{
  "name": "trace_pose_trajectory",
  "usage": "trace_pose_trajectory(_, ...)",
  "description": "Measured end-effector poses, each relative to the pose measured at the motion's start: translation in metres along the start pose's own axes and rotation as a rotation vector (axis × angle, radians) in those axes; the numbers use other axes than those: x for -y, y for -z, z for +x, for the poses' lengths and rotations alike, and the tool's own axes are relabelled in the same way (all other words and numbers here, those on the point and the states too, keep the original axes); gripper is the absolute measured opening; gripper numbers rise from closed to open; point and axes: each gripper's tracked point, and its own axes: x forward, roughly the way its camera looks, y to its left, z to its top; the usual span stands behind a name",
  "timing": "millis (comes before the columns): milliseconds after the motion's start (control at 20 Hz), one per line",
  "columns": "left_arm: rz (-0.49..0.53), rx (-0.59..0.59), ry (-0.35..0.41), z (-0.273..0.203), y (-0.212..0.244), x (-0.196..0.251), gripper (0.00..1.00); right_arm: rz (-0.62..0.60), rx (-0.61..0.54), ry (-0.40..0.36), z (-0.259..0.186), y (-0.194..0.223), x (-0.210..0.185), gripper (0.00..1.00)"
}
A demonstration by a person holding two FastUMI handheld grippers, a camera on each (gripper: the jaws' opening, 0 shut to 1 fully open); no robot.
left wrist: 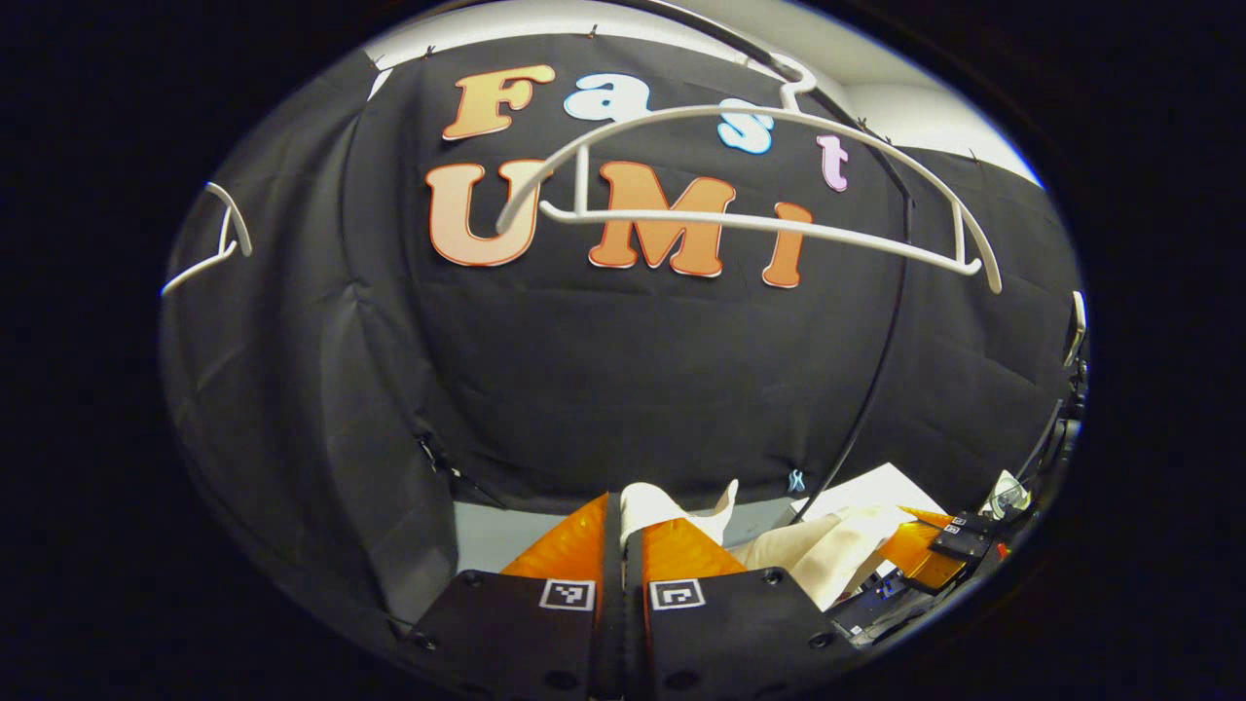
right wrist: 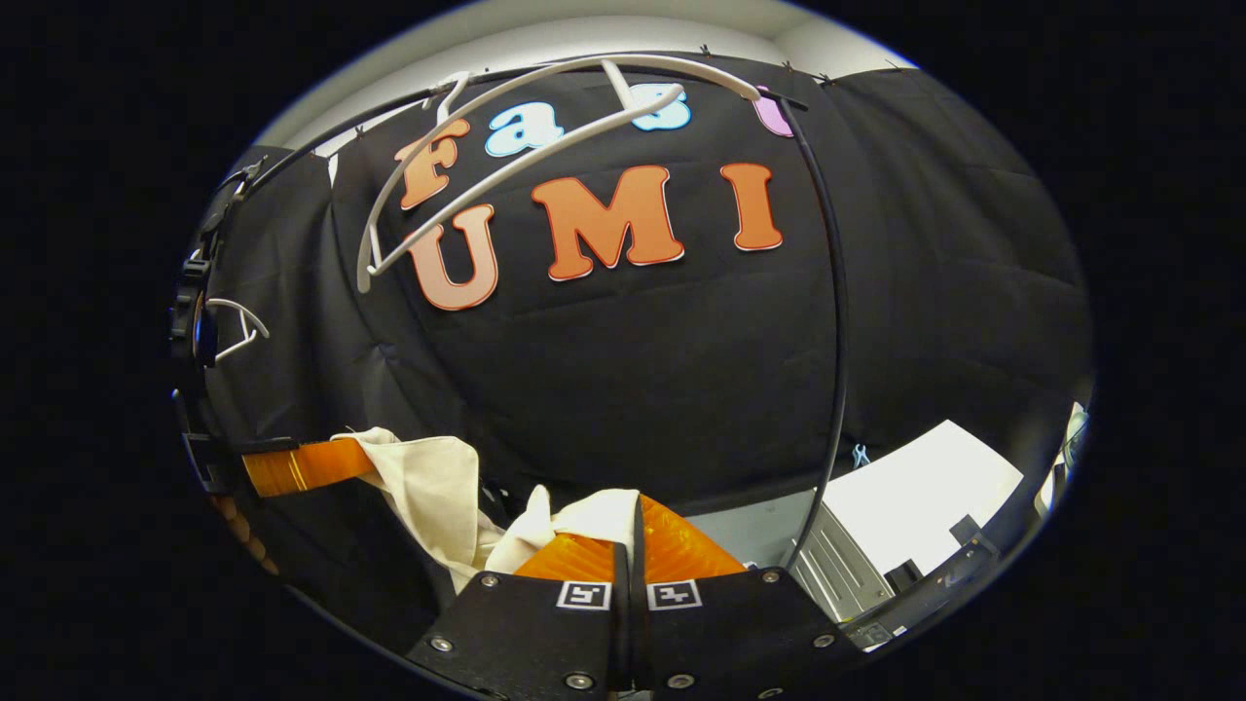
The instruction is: Grasp the clothes on the hanger with both hands and then place them into the laundry hamper below.
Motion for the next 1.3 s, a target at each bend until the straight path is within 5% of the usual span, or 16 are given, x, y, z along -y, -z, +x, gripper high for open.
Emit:
trace_pose_trajectory(500, -0.064, -0.297, 0.031, 0.018, 0.116, 0.028, 0.07, -0.028, -0.228, 0.046, 0.01, 0.096, 0.025, 0.02)
trace_pose_trajectory(700, -0.039, -0.396, -0.026, 0.02, 0.152, 0.017, 0.07, -0.033, -0.302, 0.029, 0.013, 0.119, 0.028, 0.09)
trace_pose_trajectory(750, -0.049, -0.411, -0.018, 0.019, 0.158, 0.021, 0.09, -0.034, -0.318, 0.023, 0.013, 0.123, 0.029, 0.0)
trace_pose_trajectory(1000, -0.094, -0.45, -0.072, 0.014, 0.174, 0.016, 0.24, -0.03, -0.323, 0.003, 0.013, 0.121, 0.031, 0.28)
trace_pose_trajectory(1300, -0.136, -0.455, -0.166, 0.001, 0.185, -0.002, 0.73, -0.055, -0.293, 0.0, 0.011, 0.112, 0.045, 0.75)
